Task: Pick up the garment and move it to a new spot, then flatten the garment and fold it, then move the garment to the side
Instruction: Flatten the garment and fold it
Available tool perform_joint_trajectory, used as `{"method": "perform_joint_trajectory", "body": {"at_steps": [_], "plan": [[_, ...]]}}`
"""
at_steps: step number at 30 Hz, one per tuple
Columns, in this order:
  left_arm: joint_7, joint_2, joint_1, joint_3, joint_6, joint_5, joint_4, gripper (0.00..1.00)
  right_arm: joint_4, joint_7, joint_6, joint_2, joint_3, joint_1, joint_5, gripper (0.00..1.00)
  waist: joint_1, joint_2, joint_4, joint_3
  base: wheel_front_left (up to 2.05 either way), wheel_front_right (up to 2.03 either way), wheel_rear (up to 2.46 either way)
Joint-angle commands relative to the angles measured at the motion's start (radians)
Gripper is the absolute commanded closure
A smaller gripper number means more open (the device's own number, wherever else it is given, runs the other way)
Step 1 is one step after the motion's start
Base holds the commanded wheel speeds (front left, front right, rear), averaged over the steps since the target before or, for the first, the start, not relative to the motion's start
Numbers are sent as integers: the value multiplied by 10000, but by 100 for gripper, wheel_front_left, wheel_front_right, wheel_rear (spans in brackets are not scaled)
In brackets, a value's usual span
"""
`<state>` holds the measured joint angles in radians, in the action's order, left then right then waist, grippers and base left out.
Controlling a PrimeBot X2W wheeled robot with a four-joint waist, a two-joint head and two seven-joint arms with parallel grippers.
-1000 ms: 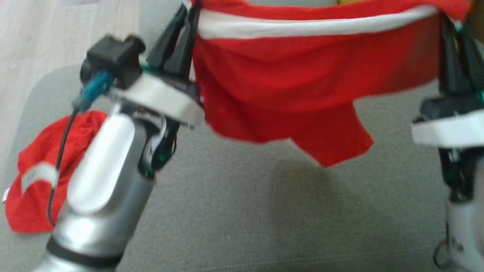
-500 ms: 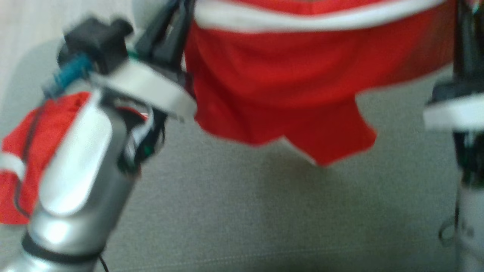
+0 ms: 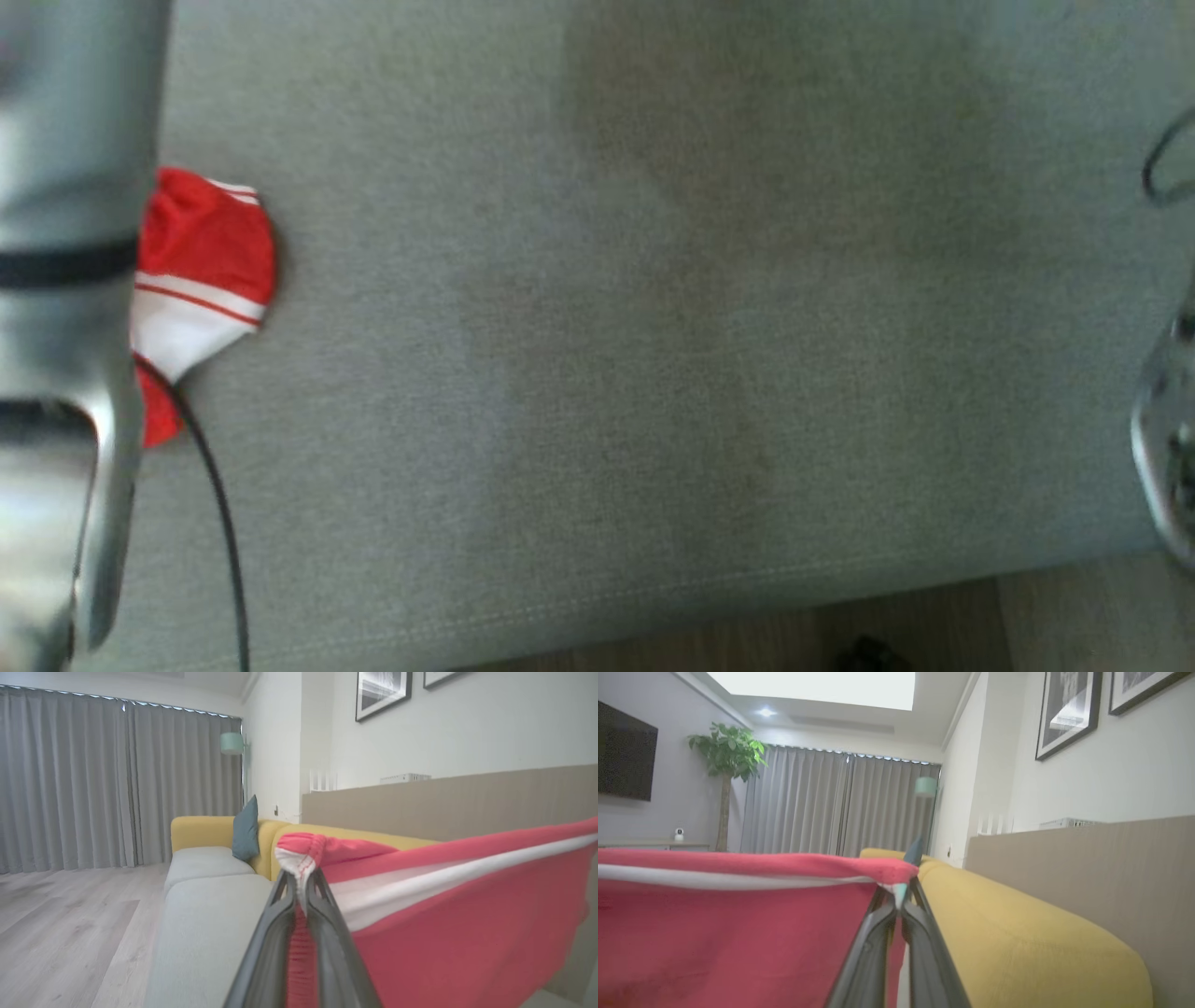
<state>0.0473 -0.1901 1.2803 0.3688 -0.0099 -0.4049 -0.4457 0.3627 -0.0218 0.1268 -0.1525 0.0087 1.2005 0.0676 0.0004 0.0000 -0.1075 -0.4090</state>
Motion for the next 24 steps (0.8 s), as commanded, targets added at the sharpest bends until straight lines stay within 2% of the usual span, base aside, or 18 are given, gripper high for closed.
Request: {"method": "perform_joint_trajectory", "body": {"at_steps": [1, 4, 6, 15, 24], "plan": [[579, -249, 934, -502, 45, 98, -398, 100, 468, 745, 39, 289, -214, 966, -275, 100, -4, 0, -223, -701, 0, 0, 0], [1414, 24, 1362, -589, 29, 72, -1197, 100, 1449, 1713, 39, 488, -545, 1559, -506, 100, -4, 0, -202, -912, 0, 0, 0], [1855, 316, 1291, -458, -178, 86, -1786, 100, 2323, 2245, 39, 661, -519, 1511, -607, 100, -4, 0, -176, -1115, 0, 0, 0], [2137, 782, -239, -46, -660, 352, -2540, 100, 4355, 2668, 39, 660, -230, 178, -455, 100, -4, 0, 0, -1200, 0, 0, 0], [2143, 711, -3286, 443, -1011, 1003, -2307, 100, 5620, 2657, 39, 19, 1080, -1611, 649, 100, -4, 0, 221, -30, 0, 0, 0]]}}
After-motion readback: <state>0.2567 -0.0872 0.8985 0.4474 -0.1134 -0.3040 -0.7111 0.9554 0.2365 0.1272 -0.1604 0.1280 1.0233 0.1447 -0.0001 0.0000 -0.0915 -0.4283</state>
